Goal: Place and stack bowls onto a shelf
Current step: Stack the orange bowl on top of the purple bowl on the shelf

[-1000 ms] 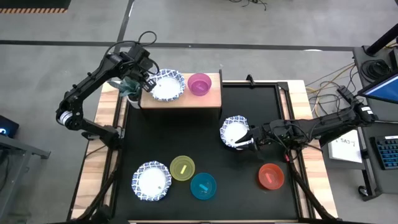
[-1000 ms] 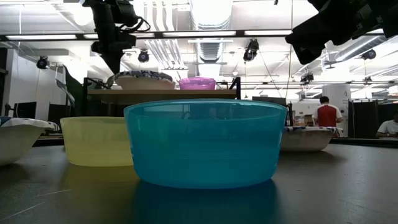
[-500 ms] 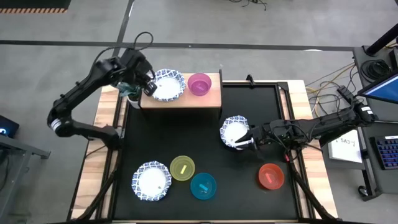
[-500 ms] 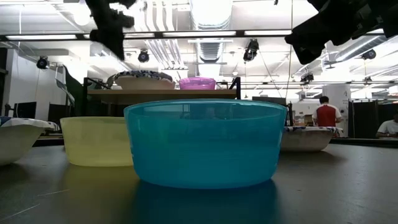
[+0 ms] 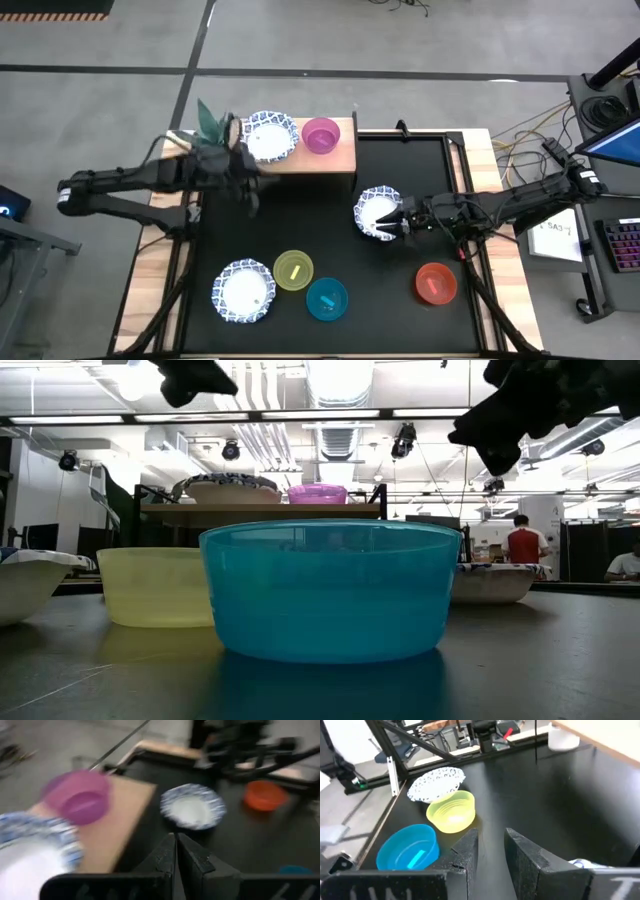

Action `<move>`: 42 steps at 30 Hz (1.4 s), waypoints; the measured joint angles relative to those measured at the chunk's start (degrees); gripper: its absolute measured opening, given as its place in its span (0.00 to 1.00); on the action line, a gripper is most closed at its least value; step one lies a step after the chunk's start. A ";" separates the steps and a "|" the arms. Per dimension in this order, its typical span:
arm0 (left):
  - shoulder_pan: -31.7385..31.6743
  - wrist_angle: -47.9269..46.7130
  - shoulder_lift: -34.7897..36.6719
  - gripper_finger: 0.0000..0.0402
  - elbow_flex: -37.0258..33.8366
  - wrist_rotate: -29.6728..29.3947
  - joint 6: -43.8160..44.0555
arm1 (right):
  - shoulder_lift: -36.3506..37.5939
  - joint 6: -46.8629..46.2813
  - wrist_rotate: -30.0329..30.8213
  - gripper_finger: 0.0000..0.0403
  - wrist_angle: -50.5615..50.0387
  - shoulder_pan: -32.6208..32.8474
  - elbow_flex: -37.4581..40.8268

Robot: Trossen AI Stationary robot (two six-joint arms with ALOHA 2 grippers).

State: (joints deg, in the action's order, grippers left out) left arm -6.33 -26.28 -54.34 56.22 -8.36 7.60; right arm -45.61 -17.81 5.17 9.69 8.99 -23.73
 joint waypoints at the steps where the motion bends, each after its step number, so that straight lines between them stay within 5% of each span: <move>1: 1.81 2.53 0.21 0.00 -1.53 -0.03 0.00 | -0.68 -1.30 -0.02 0.21 0.02 0.02 -0.29; 10: 9.05 11.95 -1.50 0.00 -7.87 -0.28 0.02 | -9.94 -6.56 -4.91 0.21 -3.29 3.15 -6.98; 19: 9.03 13.83 -5.33 0.00 -8.70 -1.71 0.31 | -18.76 -10.35 -6.11 0.21 -38.14 7.46 -21.25; 25: 9.28 14.50 -7.11 0.00 -8.32 -1.69 1.92 | -22.21 -10.06 -9.25 0.21 -53.16 11.94 -23.73; 42: 9.29 14.78 -7.97 0.00 -8.28 -1.68 2.18 | -24.23 -13.28 -9.21 0.21 -62.21 25.26 -23.77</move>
State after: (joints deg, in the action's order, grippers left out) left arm 2.96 -11.50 -62.30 47.94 -10.04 9.77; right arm -69.84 -31.09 -4.04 -52.52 34.26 -47.51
